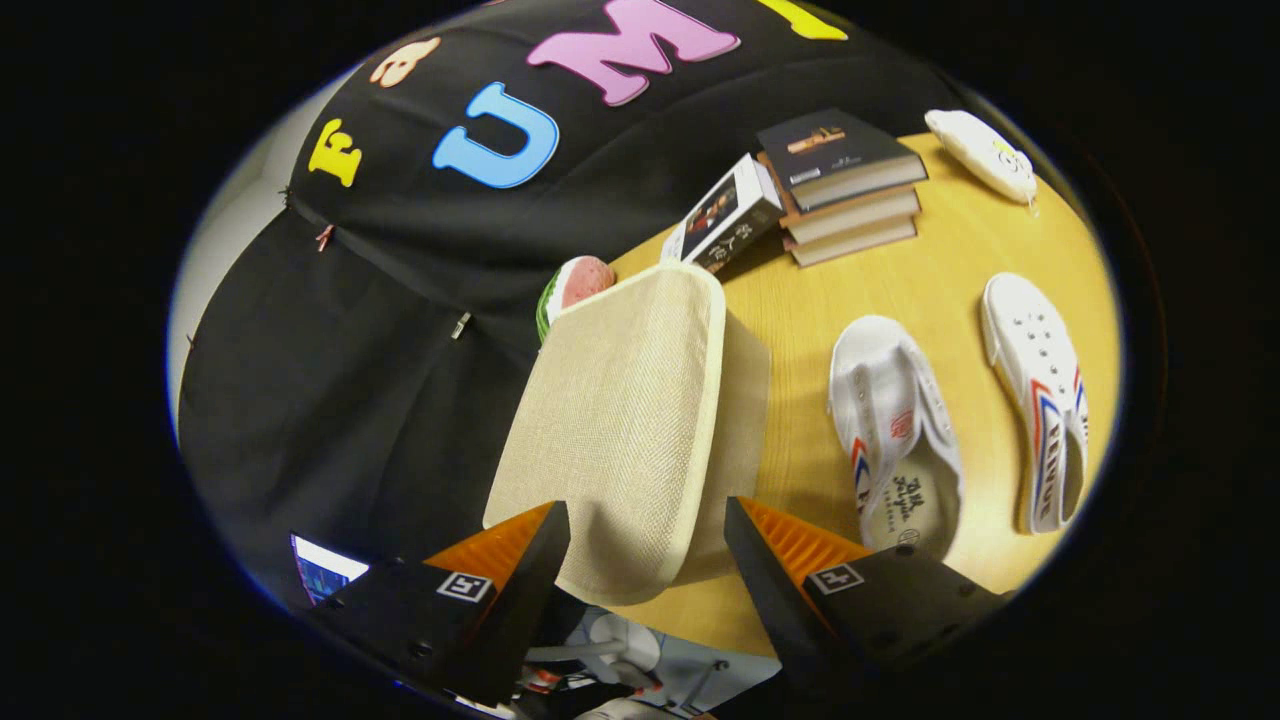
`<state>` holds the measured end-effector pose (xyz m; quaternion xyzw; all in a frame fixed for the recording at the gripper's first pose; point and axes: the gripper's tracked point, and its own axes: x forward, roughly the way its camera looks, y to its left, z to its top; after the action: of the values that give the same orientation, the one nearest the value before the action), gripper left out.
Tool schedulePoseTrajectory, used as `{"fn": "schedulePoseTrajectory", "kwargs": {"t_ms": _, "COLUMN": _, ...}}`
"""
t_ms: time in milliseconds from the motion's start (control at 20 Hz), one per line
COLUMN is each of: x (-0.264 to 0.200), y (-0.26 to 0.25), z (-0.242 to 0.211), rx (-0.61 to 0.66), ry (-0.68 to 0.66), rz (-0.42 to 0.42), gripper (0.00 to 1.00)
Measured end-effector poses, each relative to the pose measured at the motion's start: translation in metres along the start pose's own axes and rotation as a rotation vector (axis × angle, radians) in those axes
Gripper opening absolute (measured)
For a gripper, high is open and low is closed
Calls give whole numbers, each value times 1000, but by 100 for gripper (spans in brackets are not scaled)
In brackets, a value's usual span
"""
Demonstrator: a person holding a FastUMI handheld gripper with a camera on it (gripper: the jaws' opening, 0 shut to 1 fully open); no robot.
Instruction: Open the storage box then place both shoes into the box .Put the left shoe in first, then the right shoe, with the right side of both shoes facing outward in a uniform manner.
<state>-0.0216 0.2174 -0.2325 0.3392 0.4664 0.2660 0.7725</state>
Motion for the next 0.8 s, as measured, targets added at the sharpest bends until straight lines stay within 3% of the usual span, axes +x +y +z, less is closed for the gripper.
{"fn": "schedulePoseTrajectory", "kwargs": {"t_ms": 200, "x": 19, "y": 4, "z": -6, "rx": 92, "ry": 76, "rz": 76, "gripper": 96}}
{"fn": "schedulePoseTrajectory", "kwargs": {"t_ms": 250, "x": 17, "y": 5, "z": -6, "rx": 117, "ry": 89, "rz": 85, "gripper": 92}}
{"fn": "schedulePoseTrajectory", "kwargs": {"t_ms": 300, "x": 16, "y": 5, "z": -7, "rx": 125, "ry": 103, "rz": 75, "gripper": 73}}
{"fn": "schedulePoseTrajectory", "kwargs": {"t_ms": 500, "x": 15, "y": 2, "z": -5, "rx": 193, "ry": 162, "rz": 39, "gripper": 67}}
{"fn": "schedulePoseTrajectory", "kwargs": {"t_ms": 650, "x": 10, "y": 2, "z": 3, "rx": 231, "ry": 150, "rz": -7, "gripper": 53}}
{"fn": "schedulePoseTrajectory", "kwargs": {"t_ms": 800, "x": 5, "y": 15, "z": 13, "rx": 258, "ry": 122, "rz": 4, "gripper": 15}}
